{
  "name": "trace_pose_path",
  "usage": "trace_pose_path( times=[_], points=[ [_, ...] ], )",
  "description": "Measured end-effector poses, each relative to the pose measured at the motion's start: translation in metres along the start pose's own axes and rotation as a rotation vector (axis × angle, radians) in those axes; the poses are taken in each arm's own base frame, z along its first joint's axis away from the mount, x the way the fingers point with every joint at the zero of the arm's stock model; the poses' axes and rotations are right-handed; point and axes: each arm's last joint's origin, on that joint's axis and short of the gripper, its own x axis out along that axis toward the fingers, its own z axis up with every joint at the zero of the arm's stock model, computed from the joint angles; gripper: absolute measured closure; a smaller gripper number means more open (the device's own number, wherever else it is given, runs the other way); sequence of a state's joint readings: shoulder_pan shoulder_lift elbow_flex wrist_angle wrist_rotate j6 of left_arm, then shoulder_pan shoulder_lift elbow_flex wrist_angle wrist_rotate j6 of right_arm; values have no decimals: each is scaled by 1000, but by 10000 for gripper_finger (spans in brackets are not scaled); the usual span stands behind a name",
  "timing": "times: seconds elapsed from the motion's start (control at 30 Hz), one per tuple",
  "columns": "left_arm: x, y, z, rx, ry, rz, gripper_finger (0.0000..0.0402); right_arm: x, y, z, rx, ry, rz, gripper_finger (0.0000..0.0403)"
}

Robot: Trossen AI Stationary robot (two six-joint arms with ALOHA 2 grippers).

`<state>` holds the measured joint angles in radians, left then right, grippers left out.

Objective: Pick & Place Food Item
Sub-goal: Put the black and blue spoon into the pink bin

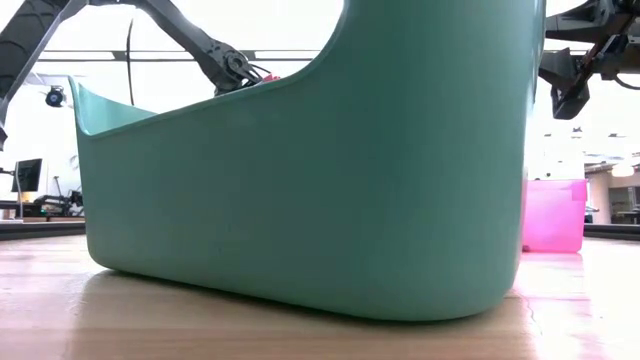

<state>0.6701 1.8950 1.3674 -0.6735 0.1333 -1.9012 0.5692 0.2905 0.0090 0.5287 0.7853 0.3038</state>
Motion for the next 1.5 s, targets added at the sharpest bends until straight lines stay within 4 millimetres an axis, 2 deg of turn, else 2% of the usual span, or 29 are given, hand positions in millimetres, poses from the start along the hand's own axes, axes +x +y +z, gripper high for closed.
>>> trace_pose_path(
  times=[0.17, 0.37, 0.67, 0.77, 1.0, 1.3, 1.5],
  points=[
    [0, -1, -3, -25, -20, -29, 217, 0, 0, 0, 0, 0, 0, 232],
    [5, 1, 1, -26, -128, -72, 217, 0, 0, 0, 0, 0, 0, 232],
    [30, 15, 7, -95, -41, -108, 217, 0, 0, 0, 0, 0, 0, 232],
    [36, 18, 8, -110, -19, -148, 217, 0, 0, 0, 0, 0, 0, 232],
    [45, 31, 16, -190, -28, -117, 217, 0, 0, 0, 0, 0, 0, 232],
    [46, 30, 35, -226, -53, -114, 217, 0, 0, 0, 0, 0, 0, 232],
    [56, 26, 41, -218, 1, -104, 217, 0, 0, 0, -1, 1, 0, 232]
  ],
)
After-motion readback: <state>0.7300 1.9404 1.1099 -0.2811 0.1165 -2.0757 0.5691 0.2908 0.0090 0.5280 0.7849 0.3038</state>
